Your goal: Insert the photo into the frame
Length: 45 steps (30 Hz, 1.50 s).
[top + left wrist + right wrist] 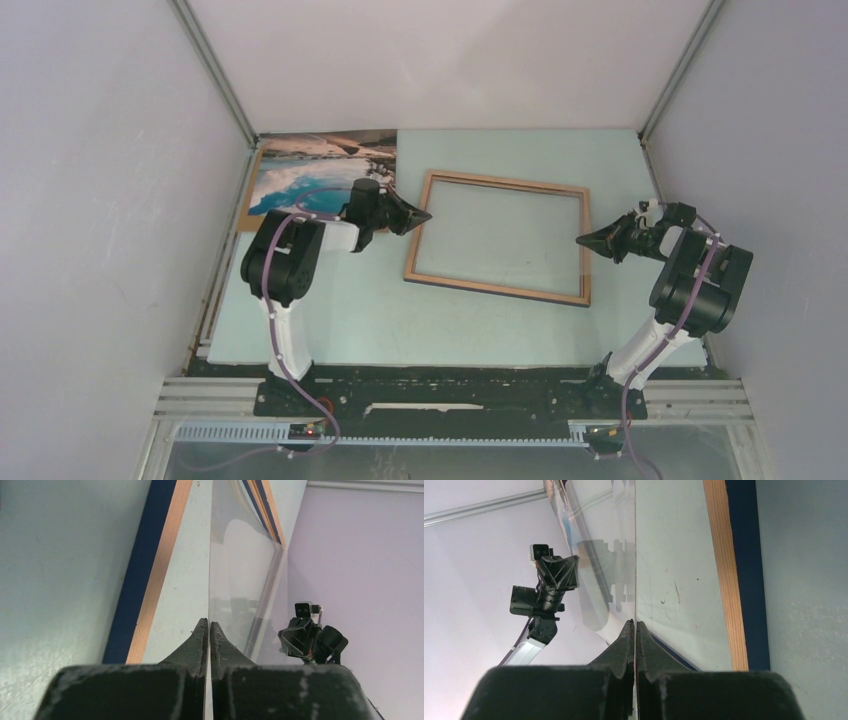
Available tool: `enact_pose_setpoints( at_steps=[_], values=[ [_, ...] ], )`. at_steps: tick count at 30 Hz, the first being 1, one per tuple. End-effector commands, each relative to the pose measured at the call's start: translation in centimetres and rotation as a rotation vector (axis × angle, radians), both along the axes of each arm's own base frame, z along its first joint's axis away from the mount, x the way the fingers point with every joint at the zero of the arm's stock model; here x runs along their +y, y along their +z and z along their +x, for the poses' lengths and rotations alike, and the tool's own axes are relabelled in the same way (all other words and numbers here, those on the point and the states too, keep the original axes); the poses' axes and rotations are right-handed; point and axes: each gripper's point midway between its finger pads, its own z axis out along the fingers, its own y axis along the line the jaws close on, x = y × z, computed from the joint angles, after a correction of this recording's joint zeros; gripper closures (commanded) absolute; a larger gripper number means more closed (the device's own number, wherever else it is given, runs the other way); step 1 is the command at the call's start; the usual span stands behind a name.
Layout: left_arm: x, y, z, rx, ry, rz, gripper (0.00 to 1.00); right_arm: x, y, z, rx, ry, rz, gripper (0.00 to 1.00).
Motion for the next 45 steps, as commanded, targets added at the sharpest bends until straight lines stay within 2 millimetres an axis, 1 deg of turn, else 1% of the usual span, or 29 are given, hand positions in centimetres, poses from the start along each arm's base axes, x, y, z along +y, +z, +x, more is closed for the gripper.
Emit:
enact_pose_setpoints(
  at_steps=[1,6,18,26,34,41,45],
  values=[
    [0.2,4.0,1.5,-0.116,0.009,-0.001,1.0,0.0,1.1,0.3,-0.043,0.009,-0.008,1.0],
    [0.4,4.1,1.0,-0.118,0.008,0.001,1.0,0.6,1.6,0.0,-0.052,0.028,-0.026,1.0],
    [0.5,5.2,0.8,-0.134,0.011,-0.008,1.0,0.6,2.3,-0.2,-0.066,0.028,-0.027,1.0],
    [0.8,6.0,0.5,-0.149,0.016,-0.008,1.0,0.8,3.3,-0.2,-0.089,0.032,-0.027,1.0],
    [0.6,5.7,0.9,-0.142,0.02,-0.016,1.0,0.6,3.3,0.0,-0.088,0.023,-0.019,1.0],
    [0.4,5.6,1.4,-0.141,0.017,-0.019,1.0,0.4,2.7,0.4,-0.082,0.016,-0.008,1.0],
    [0.3,5.3,1.6,-0.135,0.017,-0.021,1.0,0.4,2.7,0.7,-0.087,0.013,0.001,1.0]
  ],
)
